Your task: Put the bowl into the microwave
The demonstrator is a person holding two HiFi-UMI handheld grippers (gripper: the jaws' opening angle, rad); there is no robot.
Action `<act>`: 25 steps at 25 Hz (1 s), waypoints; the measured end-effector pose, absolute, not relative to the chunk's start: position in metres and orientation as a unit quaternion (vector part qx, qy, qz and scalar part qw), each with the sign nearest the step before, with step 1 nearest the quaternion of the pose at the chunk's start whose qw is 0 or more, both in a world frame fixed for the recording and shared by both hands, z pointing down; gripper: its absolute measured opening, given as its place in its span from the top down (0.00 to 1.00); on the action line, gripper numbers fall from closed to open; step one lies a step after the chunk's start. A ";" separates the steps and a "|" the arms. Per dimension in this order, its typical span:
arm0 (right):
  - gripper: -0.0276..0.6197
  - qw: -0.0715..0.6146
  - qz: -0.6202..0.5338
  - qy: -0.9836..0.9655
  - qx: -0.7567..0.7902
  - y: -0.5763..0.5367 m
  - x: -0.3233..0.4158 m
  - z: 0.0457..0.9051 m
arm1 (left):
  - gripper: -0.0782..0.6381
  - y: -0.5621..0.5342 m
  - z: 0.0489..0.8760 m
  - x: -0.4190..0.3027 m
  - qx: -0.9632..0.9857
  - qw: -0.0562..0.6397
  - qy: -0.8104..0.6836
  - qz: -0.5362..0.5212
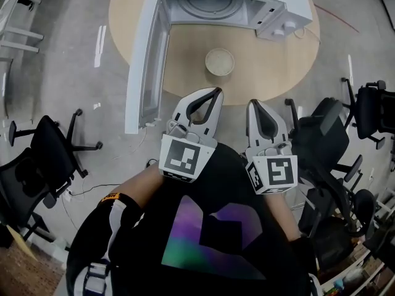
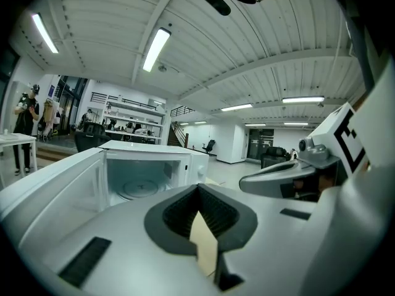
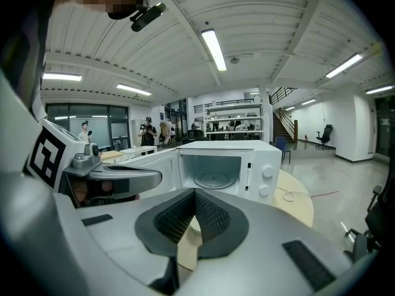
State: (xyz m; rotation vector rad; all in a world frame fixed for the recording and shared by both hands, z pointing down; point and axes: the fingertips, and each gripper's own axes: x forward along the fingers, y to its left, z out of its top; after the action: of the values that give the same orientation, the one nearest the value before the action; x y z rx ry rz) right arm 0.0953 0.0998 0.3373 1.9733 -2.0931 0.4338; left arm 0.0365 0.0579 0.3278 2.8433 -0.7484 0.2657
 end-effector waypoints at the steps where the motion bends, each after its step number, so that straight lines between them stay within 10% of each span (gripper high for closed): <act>1: 0.93 0.119 0.146 -0.714 0.674 0.095 0.095 0.337 | 0.83 0.053 0.327 0.037 0.960 0.095 -0.250 0.087; 25: 0.93 0.130 0.147 -0.729 0.655 0.020 0.097 0.341 | 0.83 -0.012 0.332 0.023 0.946 0.111 -0.293 0.081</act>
State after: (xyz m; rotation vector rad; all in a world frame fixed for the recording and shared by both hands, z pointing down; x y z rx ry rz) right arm 0.0972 0.0195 0.3405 1.9045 -2.1201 0.4274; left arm 0.0235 -0.0119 0.3320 2.7793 -0.8597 0.2390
